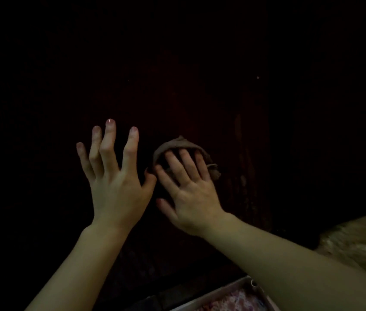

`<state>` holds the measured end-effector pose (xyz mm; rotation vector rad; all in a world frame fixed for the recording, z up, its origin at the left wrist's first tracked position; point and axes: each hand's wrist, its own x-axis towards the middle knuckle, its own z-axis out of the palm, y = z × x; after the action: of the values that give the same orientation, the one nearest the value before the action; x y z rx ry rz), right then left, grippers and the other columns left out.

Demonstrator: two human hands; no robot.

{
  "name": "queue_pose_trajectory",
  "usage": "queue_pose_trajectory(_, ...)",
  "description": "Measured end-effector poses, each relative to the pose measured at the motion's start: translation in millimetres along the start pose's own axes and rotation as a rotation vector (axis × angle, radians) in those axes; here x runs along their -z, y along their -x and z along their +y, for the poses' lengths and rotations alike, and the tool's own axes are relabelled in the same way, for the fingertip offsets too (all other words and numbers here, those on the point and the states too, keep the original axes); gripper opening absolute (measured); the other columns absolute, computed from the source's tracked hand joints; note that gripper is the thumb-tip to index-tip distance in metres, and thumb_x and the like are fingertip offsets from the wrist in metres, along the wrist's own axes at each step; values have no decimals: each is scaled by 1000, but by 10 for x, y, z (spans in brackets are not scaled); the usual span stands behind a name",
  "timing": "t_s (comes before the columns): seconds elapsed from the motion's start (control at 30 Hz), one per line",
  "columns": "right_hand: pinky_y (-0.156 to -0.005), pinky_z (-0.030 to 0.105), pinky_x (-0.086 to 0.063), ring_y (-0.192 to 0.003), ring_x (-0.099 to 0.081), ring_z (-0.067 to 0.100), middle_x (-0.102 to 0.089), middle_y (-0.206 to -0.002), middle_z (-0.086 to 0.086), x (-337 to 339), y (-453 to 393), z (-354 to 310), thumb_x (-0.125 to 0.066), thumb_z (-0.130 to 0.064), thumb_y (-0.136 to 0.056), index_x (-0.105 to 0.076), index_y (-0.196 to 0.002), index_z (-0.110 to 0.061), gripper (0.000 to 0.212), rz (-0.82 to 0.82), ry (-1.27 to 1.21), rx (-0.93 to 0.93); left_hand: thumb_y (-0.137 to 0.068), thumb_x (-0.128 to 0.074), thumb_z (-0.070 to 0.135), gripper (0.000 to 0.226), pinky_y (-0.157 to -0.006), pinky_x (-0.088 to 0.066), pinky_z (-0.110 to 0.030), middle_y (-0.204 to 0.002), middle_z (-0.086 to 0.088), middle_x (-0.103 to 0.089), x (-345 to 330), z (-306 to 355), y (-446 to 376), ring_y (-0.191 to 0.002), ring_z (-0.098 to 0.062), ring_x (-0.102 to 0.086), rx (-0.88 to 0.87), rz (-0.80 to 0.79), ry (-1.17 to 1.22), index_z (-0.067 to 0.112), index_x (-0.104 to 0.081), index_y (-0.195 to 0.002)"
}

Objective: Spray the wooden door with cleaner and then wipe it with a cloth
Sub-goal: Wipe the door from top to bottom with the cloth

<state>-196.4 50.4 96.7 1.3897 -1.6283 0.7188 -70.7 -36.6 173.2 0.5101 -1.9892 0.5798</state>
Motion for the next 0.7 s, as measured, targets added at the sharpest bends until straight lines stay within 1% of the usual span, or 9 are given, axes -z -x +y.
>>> queue_pose_trajectory(0.07, -117, 55, -16, -140, -27, 33, -34, -150, 8, -12, 4, 162, -47, -50, -89, -42, -140, -23, 58, 70, 3, -53, -81, -63, 36, 75, -117, -1, -59, -152, -17, -13, -6, 14, 5, -144, -39, -9, -7, 2, -10, 14, -35, -147)
queue_pose_trajectory(0.13, -114, 58, -20, -138, -27, 37, -37, -147, 14, -8, 31, 408, -48, -47, -88, -39, -139, -19, 59, 159, 37, -292, -79, -67, 37, 78, -117, -1, -59, -152, -16, -12, 2, 25, -3, -144, -39, -9, -8, -6, -17, 15, -36, -147)
queue_pose_trajectory(0.23, -117, 61, -16, -142, -16, 40, -26, -153, 23, 56, 58, 667, -42, -49, -91, -25, -145, -13, 67, 159, 54, -600, -76, -69, 39, 80, -116, -2, -61, -151, -16, -11, 26, 40, -20, -144, -39, -9, -6, -22, -23, 16, -37, -146)
queue_pose_trajectory(0.3, -116, 62, -14, -143, -12, 42, -21, -154, 24, 89, -2, 612, -40, -52, -91, -23, -146, -11, 71, 163, 35, -661, -75, -69, 40, 80, -116, -4, -61, -151, -15, -13, 29, 62, -23, -143, -39, -11, -21, -28, -23, 16, -39, -146)
queue_pose_trajectory(0.37, -116, 62, -13, -142, -13, 42, -21, -154, 22, 110, -86, 455, -41, -54, -89, -27, -146, -12, 72, 153, 28, -504, -74, -71, 38, 80, -116, -6, -62, -150, -15, -15, 17, 98, -12, -143, -38, -13, -53, -36, -23, 15, -41, -144)
queue_pose_trajectory(0.43, -117, 58, -10, -143, -15, 37, -20, -154, 12, 114, -130, 346, -42, -55, -90, -30, -145, -20, 67, 97, 26, -192, -71, -74, 35, 81, -116, -8, -61, -149, -16, -18, -8, 142, 4, -142, -38, -15, -88, -36, -12, 15, -43, -143)
queue_pose_trajectory(0.5, -119, 53, -9, -144, -18, 33, -23, -153, 7, 121, -128, 417, -44, -53, -91, -32, -143, -25, 61, 83, 18, -71, -69, -77, 31, 82, -116, -7, -60, -149, -16, -21, -30, 186, 33, -142, -38, -17, -119, -42, -6, 15, -44, -142)
queue_pose_trajectory(0.6, -116, 58, -16, -141, -19, 37, -28, -151, 14, 107, -14, 670, -45, -49, -90, -32, -141, -17, 61, 169, 57, -367, -69, -81, 28, 82, -118, -6, -57, -148, -17, -23, -53, 218, 74, -142, -38, -18, -160, -49, -19, 14, -45, -141)
queue_pose_trajectory(0.7, -115, 63, -17, -143, -10, 39, -17, -155, 22, 130, 143, 810, -40, -50, -91, -20, -144, -11, 69, 146, 37, -674, -69, -81, 26, 81, -118, -4, -54, -148, -17, -23, -54, 202, 102, -142, -38, -19, -178, -51, -24, 14, -45, -141)
